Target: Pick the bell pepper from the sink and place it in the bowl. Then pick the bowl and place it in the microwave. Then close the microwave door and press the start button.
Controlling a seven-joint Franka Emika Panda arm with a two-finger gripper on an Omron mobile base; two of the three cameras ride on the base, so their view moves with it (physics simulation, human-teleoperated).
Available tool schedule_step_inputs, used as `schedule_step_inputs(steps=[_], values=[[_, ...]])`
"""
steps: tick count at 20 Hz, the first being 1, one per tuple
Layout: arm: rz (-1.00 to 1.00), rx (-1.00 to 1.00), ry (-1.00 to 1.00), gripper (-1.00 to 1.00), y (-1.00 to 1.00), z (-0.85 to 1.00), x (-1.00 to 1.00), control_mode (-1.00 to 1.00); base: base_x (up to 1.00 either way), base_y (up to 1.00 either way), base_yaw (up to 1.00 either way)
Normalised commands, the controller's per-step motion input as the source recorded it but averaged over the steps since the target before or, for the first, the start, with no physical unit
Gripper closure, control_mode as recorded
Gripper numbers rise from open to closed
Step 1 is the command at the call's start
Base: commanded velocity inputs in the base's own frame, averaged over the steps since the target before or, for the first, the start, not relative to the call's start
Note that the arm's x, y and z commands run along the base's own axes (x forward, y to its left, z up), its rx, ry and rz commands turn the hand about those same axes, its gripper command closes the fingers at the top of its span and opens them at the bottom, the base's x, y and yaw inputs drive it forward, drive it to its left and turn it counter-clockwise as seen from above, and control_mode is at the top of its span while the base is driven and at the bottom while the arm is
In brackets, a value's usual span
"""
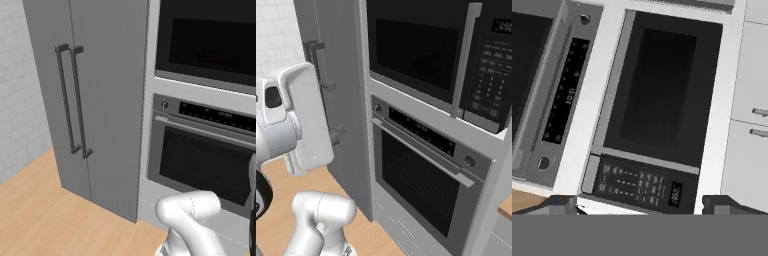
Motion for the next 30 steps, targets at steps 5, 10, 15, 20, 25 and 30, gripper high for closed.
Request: schedule_step_inputs(steps=[5,10,15,20,25,30], values=[[-0.18,0.46,-0.38,-1.0,0.0,0.16,0.0,-1.0,0.0,0.0,0.0],[-0.11,0.62,-0.28,-1.0,0.0,0.0,0.0,-1.0,0.0,0.0,0.0],[-0.02,0.61,-0.36,-1.0,0.0,0.02,-0.02,-1.0,0.0,0.0,0.0],[0.0,0.57,-0.3,-1.0,-0.07,-0.01,-0.04,-1.0,0.0,0.0,0.0],[0.0,0.47,-0.24,-1.0,-0.15,0.0,0.0,-1.0,0.0,0.0,0.0],[0.0,0.05,-0.07,-1.0,-0.02,-0.19,0.05,-1.0,0.0,0.0,0.0]])
